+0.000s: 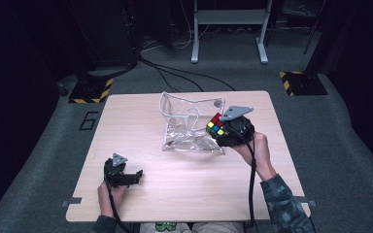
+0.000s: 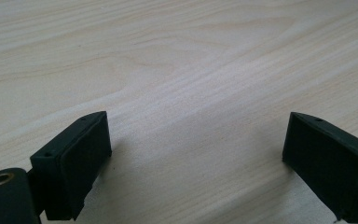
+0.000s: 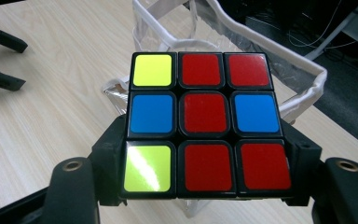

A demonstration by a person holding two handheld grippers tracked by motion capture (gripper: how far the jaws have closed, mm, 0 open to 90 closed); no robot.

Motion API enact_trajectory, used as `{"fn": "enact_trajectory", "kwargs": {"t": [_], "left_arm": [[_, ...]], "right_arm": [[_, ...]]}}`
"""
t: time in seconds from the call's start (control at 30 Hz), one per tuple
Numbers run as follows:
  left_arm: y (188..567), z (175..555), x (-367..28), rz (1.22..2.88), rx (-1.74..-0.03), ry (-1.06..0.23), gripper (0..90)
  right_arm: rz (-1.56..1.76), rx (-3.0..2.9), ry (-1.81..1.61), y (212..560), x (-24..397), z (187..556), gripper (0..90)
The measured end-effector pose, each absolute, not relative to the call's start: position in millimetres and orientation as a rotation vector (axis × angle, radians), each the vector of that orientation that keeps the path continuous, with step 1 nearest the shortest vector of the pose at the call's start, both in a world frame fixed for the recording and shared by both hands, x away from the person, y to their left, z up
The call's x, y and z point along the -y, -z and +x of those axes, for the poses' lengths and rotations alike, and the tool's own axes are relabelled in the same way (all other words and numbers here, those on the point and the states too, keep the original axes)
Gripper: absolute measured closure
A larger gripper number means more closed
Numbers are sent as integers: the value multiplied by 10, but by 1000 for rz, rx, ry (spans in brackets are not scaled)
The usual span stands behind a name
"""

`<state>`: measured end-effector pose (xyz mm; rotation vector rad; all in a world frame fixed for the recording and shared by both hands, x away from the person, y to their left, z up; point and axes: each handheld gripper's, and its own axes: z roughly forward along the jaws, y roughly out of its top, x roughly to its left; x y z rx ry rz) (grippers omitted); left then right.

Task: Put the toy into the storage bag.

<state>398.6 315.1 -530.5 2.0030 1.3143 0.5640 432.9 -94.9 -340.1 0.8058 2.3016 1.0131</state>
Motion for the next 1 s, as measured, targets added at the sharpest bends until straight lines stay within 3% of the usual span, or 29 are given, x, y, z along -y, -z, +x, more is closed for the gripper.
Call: {"fn": "enact_trajectory", "kwargs": {"t": [1.0], "left_arm": [[5305,3991,-3150,2007,-1309,-560,75]], "right_arm": [[847,-2283,-996,3141,865,4811,334]]}}
